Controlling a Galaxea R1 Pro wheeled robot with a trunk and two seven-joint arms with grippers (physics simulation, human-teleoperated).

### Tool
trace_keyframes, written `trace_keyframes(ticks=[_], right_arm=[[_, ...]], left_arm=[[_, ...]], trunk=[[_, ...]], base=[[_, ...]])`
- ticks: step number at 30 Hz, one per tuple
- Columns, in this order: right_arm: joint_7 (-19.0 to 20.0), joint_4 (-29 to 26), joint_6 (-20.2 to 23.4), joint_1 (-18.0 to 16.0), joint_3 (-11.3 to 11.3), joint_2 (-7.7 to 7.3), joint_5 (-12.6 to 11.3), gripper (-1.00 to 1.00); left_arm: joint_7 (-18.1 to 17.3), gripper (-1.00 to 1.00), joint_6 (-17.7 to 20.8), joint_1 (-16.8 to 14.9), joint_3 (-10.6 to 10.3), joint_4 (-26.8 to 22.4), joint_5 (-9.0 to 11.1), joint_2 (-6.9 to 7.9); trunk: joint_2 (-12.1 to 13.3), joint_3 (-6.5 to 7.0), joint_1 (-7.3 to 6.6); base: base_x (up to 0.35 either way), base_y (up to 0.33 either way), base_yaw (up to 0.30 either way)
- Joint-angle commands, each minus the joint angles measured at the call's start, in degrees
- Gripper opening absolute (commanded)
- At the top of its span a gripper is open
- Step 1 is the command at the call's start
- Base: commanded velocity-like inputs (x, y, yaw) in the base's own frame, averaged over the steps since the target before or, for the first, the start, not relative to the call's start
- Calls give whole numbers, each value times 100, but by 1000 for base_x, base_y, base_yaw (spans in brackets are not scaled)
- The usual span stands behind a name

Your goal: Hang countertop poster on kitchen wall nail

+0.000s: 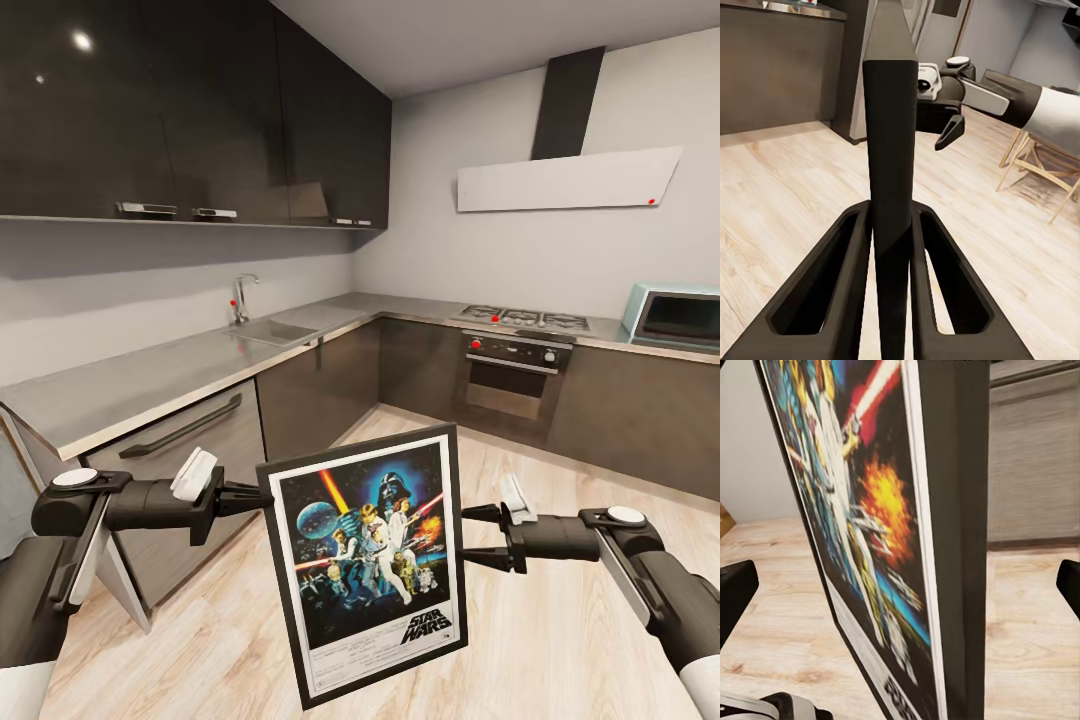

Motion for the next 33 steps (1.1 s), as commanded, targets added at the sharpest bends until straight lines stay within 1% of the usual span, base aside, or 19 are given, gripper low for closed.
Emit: trace_keyframes(ticks=[1, 7, 9, 12, 16, 33], right_arm=[[3, 2, 60, -5, 15, -6, -37, 100], [-3, 10, 59, -7, 17, 8, -37, 100], [-4, 56, 59, -12, 62, 52, -33, 100], [-5, 238, -6, -131, 215, 117, -34, 100], [-2, 341, -162, -186, 269, 137, -36, 100], [3, 382, -231, -206, 288, 144, -37, 100]], left_arm=[[-22, -100, 50, -4, 0, -1, 0, 1], [-22, -100, 50, -4, 0, -1, 0, 1], [-22, -100, 50, -4, 0, -1, 0, 1], [-22, -100, 50, -4, 0, -1, 0, 1], [-22, -100, 50, -4, 0, -1, 0, 1], [-22, -100, 50, -4, 0, -1, 0, 1]], trunk=[[-4, -7, 0], [-4, -7, 0], [-4, -7, 0], [-4, -7, 0], [-4, -7, 0], [-4, -7, 0]], base=[[0, 0, 0], [0, 0, 0], [0, 0, 0], [0, 0, 0], [0, 0, 0], [0, 0, 0]])
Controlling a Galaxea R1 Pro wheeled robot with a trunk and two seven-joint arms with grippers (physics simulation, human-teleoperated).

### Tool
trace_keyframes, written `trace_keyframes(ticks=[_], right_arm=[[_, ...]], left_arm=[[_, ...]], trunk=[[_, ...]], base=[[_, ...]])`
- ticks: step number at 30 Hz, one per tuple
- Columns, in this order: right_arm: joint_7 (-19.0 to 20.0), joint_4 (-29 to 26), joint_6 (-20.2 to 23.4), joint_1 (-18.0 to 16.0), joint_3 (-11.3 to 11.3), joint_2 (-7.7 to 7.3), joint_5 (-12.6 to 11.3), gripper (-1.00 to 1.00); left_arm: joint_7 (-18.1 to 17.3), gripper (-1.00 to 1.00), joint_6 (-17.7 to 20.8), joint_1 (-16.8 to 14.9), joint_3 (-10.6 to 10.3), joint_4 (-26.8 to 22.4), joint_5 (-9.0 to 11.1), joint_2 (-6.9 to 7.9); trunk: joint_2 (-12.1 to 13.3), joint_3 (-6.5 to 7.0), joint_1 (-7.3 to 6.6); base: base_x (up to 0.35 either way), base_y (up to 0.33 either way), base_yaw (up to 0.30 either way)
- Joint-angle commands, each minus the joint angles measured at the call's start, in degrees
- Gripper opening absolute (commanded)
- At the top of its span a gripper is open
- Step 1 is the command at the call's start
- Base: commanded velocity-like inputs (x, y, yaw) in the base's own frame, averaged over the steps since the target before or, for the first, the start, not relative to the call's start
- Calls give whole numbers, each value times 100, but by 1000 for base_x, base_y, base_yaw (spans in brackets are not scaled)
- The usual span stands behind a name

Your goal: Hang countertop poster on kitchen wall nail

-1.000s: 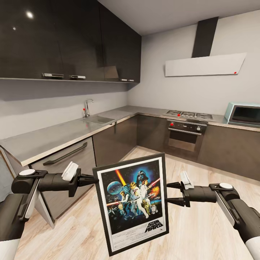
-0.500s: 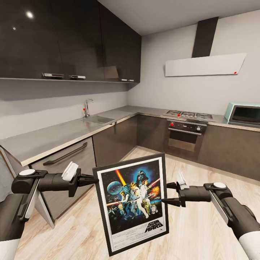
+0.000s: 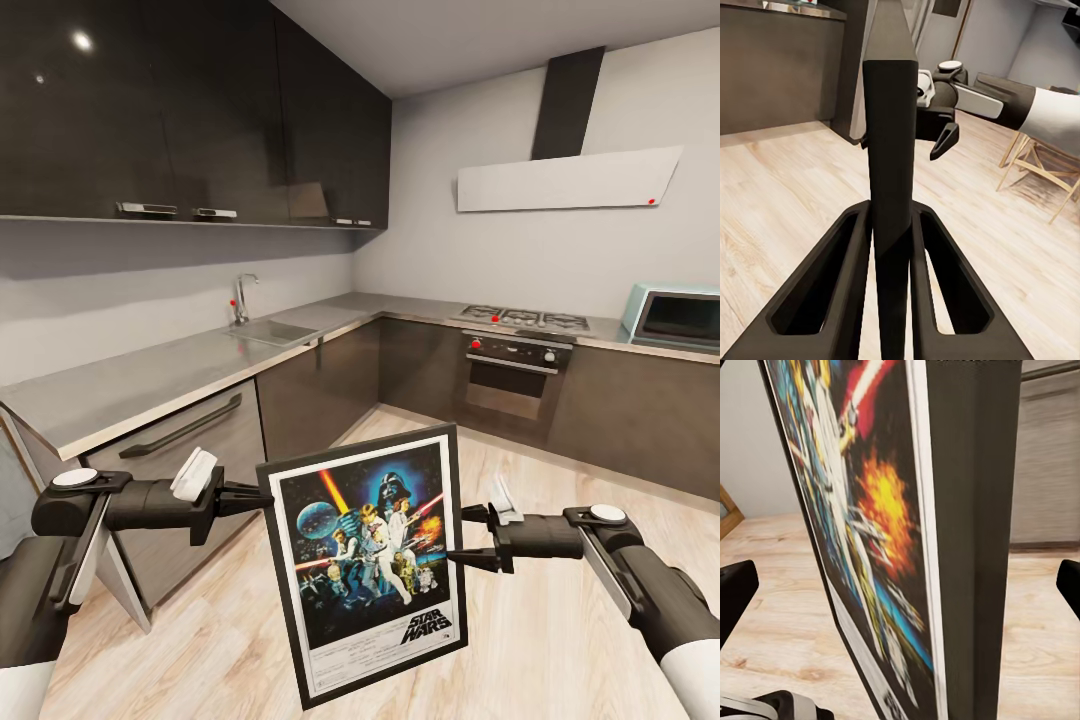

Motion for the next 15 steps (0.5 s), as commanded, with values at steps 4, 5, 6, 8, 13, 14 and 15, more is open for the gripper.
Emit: trace_keyframes(ticks=[4, 5, 6, 8, 13, 14, 15], right_arm=[[3, 1, 60, -5, 17, -7, -39, -100], [3, 1, 60, -6, 17, -7, -39, -100], [3, 1, 60, -5, 17, -7, -39, -100], [3, 1, 60, -5, 18, -7, -39, -100], [3, 1, 60, -4, 19, -7, -39, -100], [3, 1, 60, -4, 18, -7, -39, -100], [3, 1, 60, -4, 18, -7, -39, -100]], left_arm=[[-22, -100, 50, -4, 0, -1, 0, 1], [-22, -100, 50, -4, 0, -1, 0, 1], [-22, -100, 50, -4, 0, -1, 0, 1], [-22, -100, 50, -4, 0, -1, 0, 1], [-22, -100, 50, -4, 0, -1, 0, 1], [-22, 100, 50, -4, 2, 1, 0, 1], [-22, 100, 50, -4, 6, 3, 0, 1]], trunk=[[-4, -7, 0], [-4, -7, 0], [-4, -7, 0], [-4, -7, 0], [-4, -7, 0], [-4, -7, 0], [-4, -7, 0]], base=[[0, 0, 0], [0, 0, 0], [0, 0, 0], [0, 0, 0], [0, 0, 0], [0, 0, 0], [0, 0, 0]])
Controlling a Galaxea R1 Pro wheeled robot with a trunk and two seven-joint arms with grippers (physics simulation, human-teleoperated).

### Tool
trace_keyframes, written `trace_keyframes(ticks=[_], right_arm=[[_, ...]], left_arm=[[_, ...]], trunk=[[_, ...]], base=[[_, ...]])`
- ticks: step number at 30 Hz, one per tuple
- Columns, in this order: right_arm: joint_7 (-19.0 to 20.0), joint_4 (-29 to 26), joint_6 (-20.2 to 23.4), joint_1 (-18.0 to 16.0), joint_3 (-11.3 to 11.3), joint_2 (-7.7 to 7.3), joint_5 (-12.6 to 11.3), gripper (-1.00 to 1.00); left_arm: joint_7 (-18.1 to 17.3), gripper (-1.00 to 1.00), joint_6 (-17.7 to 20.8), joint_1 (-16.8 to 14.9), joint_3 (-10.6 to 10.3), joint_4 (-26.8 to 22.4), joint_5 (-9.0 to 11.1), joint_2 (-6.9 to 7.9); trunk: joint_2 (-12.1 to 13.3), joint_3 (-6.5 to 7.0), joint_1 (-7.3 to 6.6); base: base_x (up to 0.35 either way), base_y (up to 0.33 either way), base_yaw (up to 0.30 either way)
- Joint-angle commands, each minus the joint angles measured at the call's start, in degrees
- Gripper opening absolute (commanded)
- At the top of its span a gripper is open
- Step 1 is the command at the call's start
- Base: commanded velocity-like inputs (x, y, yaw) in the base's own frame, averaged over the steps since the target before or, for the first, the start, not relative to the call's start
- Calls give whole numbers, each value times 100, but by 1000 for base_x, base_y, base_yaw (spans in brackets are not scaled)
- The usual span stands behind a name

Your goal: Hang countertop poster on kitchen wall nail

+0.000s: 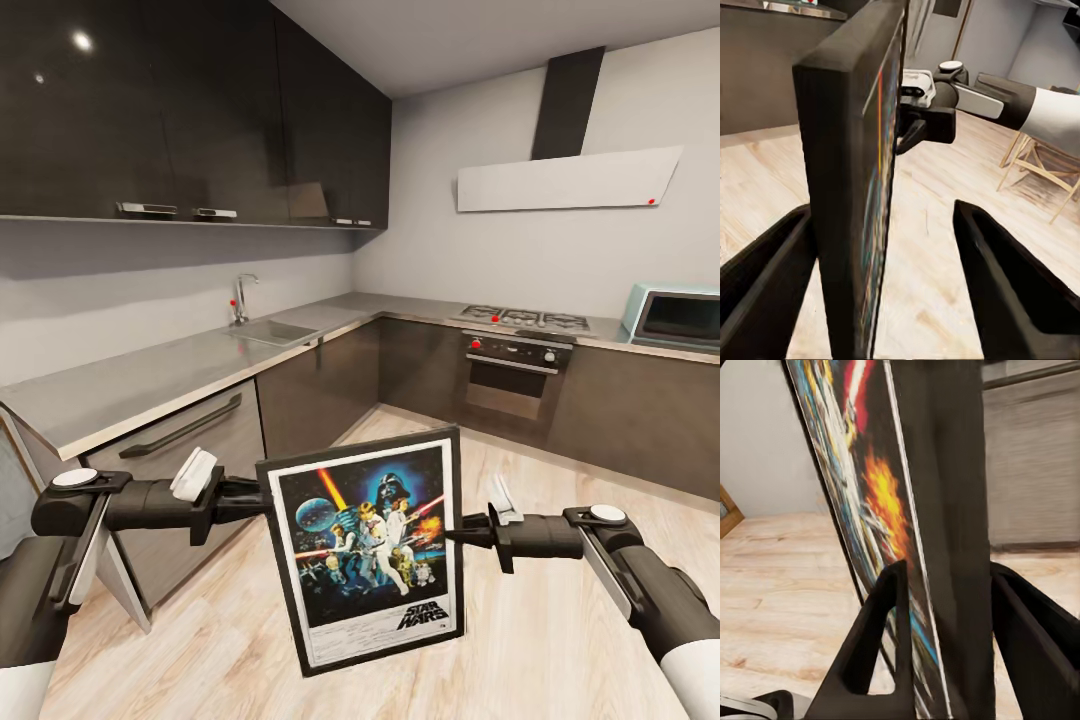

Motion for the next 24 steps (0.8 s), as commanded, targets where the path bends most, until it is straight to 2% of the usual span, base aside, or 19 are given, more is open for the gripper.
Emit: trace_keyframes(ticks=[1, 7, 11, 15, 19, 24], right_arm=[[4, 2, 72, -6, 17, -7, -38, -100], [4, 2, 72, -3, 15, -8, -38, -100], [4, 2, 72, -6, 14, -14, -38, -100], [7, 8, 69, -6, 4, -30, -45, -100], [173, 7, 57, -5, -18, -70, -61, -100], [314, 19, 55, -2, -33, -125, -54, -100]], left_arm=[[-23, 100, 59, -4, 2, 0, 0, 1], [-23, 100, 59, -4, 23, 10, -15, 24], [-23, 100, 59, -4, 35, 12, -23, 185], [-23, 100, 59, -2, 75, 20, -39, 475], [-23, 100, 59, -1, 362, 21, -35, 561], [-23, 100, 59, -3, 496, 26, -34, 652]], trunk=[[-4, -7, 0], [-4, -7, 0], [-4, -7, 0], [-4, -7, 0], [-4, -7, 0], [-4, -7, 0]], base=[[0, 0, 0], [0, 0, 0], [0, 0, 0], [0, 0, 0], [0, 0, 0], [0, 0, 0]])
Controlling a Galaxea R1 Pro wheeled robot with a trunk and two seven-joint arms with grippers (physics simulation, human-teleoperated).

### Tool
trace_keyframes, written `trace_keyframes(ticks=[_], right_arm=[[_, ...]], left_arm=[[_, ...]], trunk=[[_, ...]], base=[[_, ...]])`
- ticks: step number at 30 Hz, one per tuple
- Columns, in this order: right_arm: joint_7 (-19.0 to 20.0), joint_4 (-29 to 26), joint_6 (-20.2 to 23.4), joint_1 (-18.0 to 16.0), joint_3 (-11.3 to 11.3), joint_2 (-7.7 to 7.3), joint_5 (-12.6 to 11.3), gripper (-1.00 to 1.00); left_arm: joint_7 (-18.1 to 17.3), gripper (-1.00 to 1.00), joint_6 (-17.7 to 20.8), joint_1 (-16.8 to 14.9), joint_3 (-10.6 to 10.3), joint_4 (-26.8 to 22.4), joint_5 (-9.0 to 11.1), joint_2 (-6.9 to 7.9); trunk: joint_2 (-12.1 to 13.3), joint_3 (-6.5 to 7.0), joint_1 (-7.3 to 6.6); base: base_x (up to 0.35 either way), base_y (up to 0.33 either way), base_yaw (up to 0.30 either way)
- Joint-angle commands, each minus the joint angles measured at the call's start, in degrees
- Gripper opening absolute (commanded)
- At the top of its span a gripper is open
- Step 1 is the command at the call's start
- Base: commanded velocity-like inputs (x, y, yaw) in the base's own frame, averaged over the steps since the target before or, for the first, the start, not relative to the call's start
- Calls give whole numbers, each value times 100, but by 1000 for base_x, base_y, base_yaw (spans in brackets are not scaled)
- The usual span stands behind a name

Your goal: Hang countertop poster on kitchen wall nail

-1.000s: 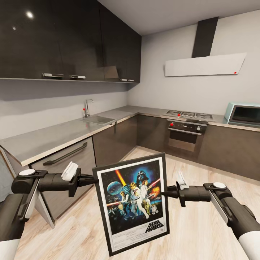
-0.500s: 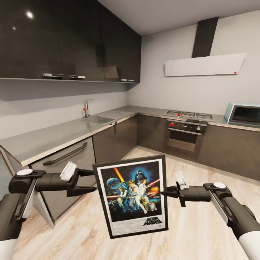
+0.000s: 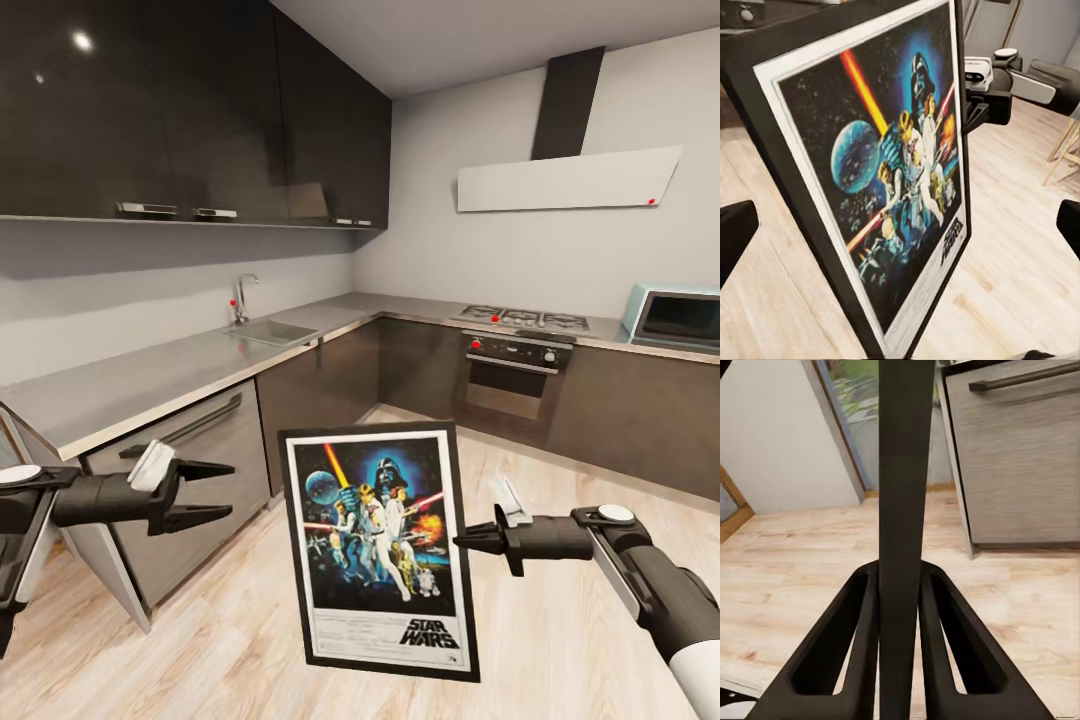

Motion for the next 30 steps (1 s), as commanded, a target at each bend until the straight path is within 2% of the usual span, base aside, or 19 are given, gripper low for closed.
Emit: trace_keyframes(ticks=[1, 5, 10, 11, 14, 18, 20, 22, 23, 24, 26, 29, 30], right_arm=[[49, 6, 83, -5, 15, -72, -45, -100], [79, 12, -106, -2, 13, -193, -50, -100], [89, 91, -239, 9, 12, -263, -49, -100], [91, 158, -269, 18, -18, -374, -55, -100], [99, 199, -285, 53, -367, -508, -59, -100], [101, 214, -287, 70, -715, -541, -60, -100], [89, 248, -281, 78, -992, -549, -57, -100], [79, 331, -283, 80, -1125, -550, -55, -100], [66, 560, -290, 82, -1310, -551, -53, -100], [58, 746, -293, 83, -1416, -553, -53, -100], [29, 1018, -321, 84, -1561, -550, -49, -100], [-15, 1132, -360, 84, -1596, -549, -46, -100], [-80, 1207, -376, 84, -1609, -549, -45, -100]], left_arm=[[-22, 100, 57, -4, 21, 1, -2, 15], [-22, 100, 33, -4, 56, 13, -4, 60], [-22, 100, 17, -2, 72, 29, -8, 118], [-22, 100, 10, 1, 72, 64, -14, 138], [-22, 100, -149, 3, 61, 195, -27, 145], [-22, 100, -298, 4, 50, 563, -99, 101], [-22, 100, -502, 6, 46, 1014, -182, -9], [-22, 100, -714, 5, 45, 1243, -205, -96], [-22, 100, -1094, 9, 44, 1601, -226, -264], [-21, 100, -1341, 17, 44, 1882, -231, -363], [446, 100, -1844, 43, 43, 2609, -230, -507], [755, 100, -2186, 50, 45, 3098, -222, -613], [935, 100, -2453, 52, 49, 3447, -218, -670]], trunk=[[-4, -7, 0], [-4, -7, 0], [-4, -7, 0], [-4, -7, 0], [-4, -7, 0], [-4, -7, 0], [-4, -7, 0], [-4, -7, 0], [-4, -7, 0], [-4, -7, 0], [-4, -7, 0], [-4, -7, 0], [-4, -7, 0]], base=[[0, 0, 0], [0, 0, 0], [0, 0, 0], [0, 0, 0], [0, 0, 0], [0, 0, 0], [0, 0, 0], [0, 0, 0], [0, 0, 0], [0, 0, 0], [0, 0, 0], [0, 0, 0], [0, 0, 0]])
